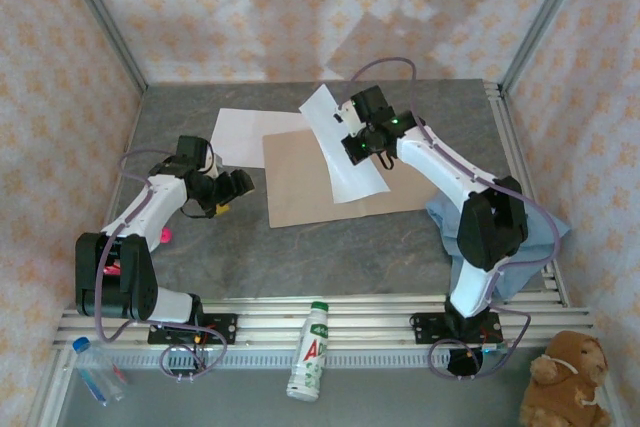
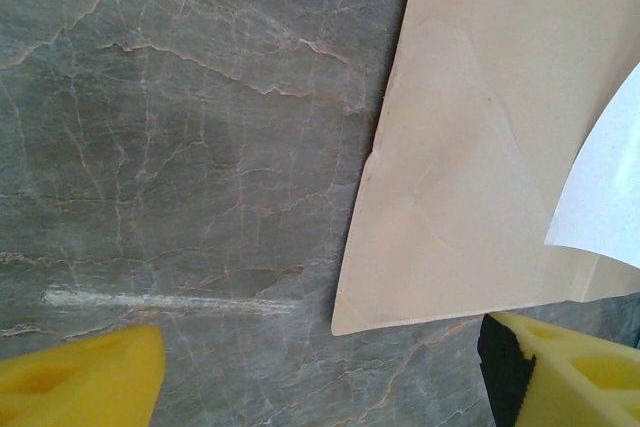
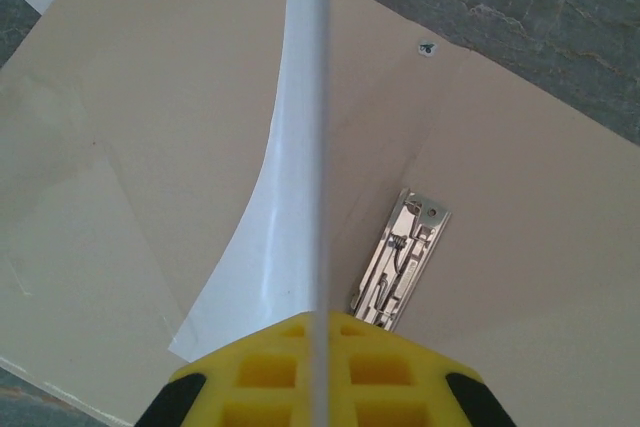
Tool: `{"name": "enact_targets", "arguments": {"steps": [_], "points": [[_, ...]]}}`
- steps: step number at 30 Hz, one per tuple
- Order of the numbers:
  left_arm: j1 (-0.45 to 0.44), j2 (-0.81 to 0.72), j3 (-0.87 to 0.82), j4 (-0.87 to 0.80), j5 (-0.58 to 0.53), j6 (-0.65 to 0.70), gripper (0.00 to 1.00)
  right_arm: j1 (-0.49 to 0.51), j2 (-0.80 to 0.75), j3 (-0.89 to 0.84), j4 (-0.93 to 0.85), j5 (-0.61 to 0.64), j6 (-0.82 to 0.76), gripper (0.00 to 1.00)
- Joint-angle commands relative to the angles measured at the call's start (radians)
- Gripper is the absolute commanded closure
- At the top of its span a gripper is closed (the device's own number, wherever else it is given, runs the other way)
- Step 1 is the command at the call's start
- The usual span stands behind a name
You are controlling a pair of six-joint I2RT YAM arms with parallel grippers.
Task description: Put the files into the folder
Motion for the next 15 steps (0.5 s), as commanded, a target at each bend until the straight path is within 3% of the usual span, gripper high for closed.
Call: {"name": "enact_targets", "arguments": {"steps": [1,15], "points": [[0.007,0.000,-0.012,0.007,0.014,0.022,0.17,-0.002,-0.049,-0.031,0.052,-0.011,0.051,1.00],[0.006,0.006,-0.017,0.023,0.025,0.015,0.17,-0.063,0.013,-0.078,0.108,-0.032,0.216,1.00]]}}
